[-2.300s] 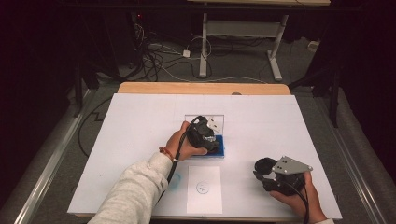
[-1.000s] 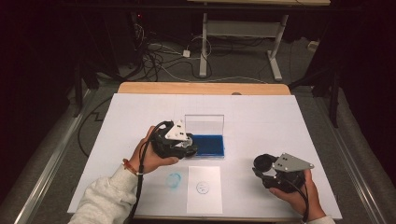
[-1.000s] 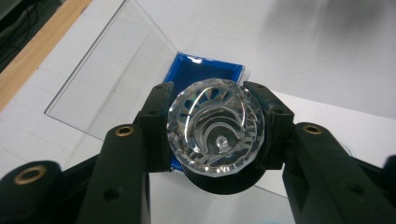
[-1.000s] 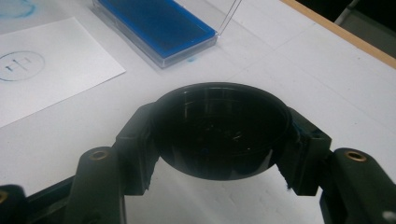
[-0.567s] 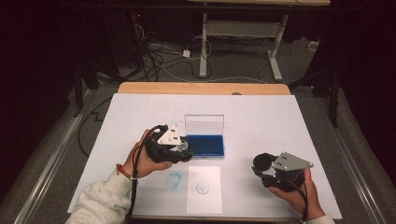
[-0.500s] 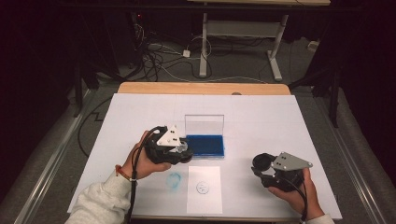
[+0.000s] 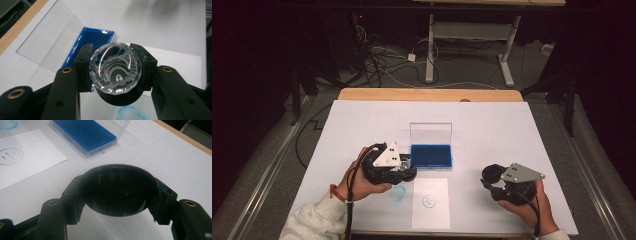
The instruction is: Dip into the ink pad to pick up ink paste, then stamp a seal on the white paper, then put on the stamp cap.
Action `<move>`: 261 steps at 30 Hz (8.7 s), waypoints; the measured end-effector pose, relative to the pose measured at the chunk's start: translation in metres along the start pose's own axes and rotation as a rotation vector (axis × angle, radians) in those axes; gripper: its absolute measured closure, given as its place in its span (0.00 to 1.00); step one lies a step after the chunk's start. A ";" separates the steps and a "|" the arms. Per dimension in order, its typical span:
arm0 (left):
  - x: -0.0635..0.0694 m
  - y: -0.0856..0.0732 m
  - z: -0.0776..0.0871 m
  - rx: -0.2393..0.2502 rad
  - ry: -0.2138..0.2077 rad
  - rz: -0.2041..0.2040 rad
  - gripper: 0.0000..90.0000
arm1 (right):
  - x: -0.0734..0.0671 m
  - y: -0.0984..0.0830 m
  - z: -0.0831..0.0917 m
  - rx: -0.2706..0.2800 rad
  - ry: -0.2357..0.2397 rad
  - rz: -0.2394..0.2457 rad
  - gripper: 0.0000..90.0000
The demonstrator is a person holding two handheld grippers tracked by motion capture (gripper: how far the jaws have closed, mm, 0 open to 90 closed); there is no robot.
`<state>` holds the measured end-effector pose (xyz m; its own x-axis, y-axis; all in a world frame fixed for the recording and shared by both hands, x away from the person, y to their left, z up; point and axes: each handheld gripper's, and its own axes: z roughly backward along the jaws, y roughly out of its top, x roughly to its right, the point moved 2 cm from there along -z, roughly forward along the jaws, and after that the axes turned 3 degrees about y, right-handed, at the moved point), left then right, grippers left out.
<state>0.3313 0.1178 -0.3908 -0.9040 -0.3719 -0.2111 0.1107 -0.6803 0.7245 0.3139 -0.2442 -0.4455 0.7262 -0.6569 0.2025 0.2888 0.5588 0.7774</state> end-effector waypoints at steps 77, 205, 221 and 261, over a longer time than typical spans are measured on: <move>0.060 -0.001 -0.085 -0.170 -0.176 -0.171 0.61 | -0.007 -0.010 -0.001 -0.052 0.009 0.013 0.43; 0.015 -0.002 -0.033 -0.025 -0.078 0.015 0.61 | -0.014 -0.003 -0.002 -0.017 0.061 0.052 0.43; 0.011 -0.008 -0.023 -0.028 -0.046 0.023 0.61 | -0.014 0.005 -0.010 -0.007 0.081 0.070 0.43; -0.009 0.018 -0.014 0.061 -0.004 0.068 0.61 | -0.024 0.018 -0.031 0.014 0.149 0.033 0.44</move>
<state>0.3474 0.0997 -0.3847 -0.8969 -0.4131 -0.1577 0.1464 -0.6138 0.7758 0.3209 -0.2028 -0.4550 0.8197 -0.5558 0.1384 0.2553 0.5709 0.7803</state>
